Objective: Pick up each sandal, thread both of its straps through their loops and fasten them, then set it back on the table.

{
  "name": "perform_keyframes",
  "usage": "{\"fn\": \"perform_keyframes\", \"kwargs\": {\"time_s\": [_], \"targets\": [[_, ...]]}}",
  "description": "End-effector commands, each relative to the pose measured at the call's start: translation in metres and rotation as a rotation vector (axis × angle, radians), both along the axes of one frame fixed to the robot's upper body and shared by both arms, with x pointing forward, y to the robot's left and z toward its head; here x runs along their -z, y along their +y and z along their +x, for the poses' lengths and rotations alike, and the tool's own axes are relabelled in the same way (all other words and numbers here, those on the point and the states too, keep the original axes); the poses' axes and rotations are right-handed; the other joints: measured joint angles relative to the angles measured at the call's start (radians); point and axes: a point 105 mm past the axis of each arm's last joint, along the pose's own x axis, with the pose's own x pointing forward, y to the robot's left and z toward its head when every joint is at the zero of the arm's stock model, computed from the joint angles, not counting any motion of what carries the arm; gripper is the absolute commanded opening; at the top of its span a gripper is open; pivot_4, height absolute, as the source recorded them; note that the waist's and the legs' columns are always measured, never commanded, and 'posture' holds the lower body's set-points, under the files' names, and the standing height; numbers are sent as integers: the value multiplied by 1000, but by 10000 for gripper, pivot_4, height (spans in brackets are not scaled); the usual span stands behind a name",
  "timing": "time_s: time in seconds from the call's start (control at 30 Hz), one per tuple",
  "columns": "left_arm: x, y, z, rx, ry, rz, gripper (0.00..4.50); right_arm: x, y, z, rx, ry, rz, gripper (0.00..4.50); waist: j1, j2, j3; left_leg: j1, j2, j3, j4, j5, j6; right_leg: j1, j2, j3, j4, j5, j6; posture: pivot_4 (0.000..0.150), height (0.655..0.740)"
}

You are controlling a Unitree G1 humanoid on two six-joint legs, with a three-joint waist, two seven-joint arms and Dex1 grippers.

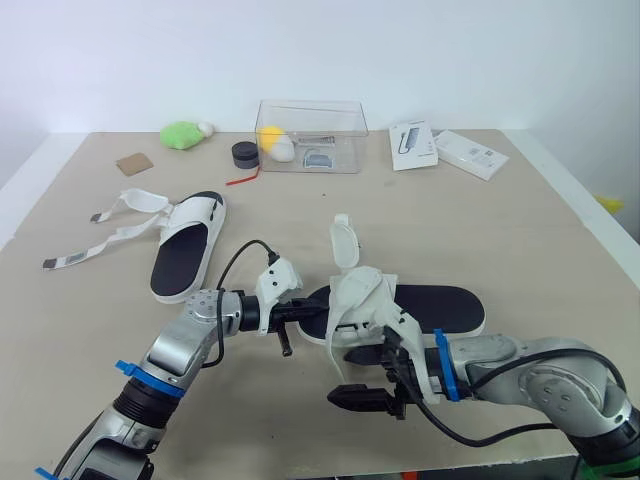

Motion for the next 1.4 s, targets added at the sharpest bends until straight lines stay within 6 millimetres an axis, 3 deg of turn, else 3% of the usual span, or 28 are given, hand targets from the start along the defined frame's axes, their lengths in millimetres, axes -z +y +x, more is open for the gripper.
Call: {"fn": "perform_keyframes", "kwargs": {"time_s": [0.03, 0.3, 0.5, 0.77, 0.87, 1.0, 1.4], "targets": [[20, 5, -4, -21, 68, 55, 0, -8, 3, 0, -6, -26, -1, 36574, 0, 0, 0, 0, 0, 0, 0, 0, 0, 0, 0, 0, 0, 0, 0, 1500, 7400], [21, 5, -4, -22, 69, 54, 0, -27, -4, 5, 3, -23, 24, 204, 0, -1, 0, 0, 0, -1, 0, 0, 0, 0, 0, -1, 0, 0, 0, 1500, 7400], [20, 5, -1, -23, 66, 53, 0, -52, -11, 10, 9, 70, 158, 204, 0, -1, 0, 0, 0, -1, 0, 0, 0, 0, 0, -1, 0, 0, 0, 1500, 7400], [21, 4, -2, -21, 69, 53, 0, -94, -37, 60, 220, 193, 353, 204, 0, -1, 0, -1, 0, 0, 1, 0, 1, 0, 0, 0, 0, 1, 0, 1500, 7400], [21, 3, -1, -19, 66, 55, 0, -90, -46, 72, 301, 236, 331, 204, 0, -1, 0, -2, 0, 0, 0, 0, 1, 0, 0, 0, 0, 1, 0, 1500, 7400], [21, 3, 0, -19, 62, 55, 0, -86, -47, 73, 329, 288, 323, 204, 0, -1, 0, -2, 0, 0, 0, 0, 1, 0, 0, 0, -1, 1, 1, 1500, 7400], [22, 2, -1, -17, 63, 53, 0, -70, -54, 60, 325, 360, 192, 204, 0, 0, 0, -3, 0, 0, 1, 0, 2, 0, 0, 1, -1, 1, 1, 1500, 7400]]}}
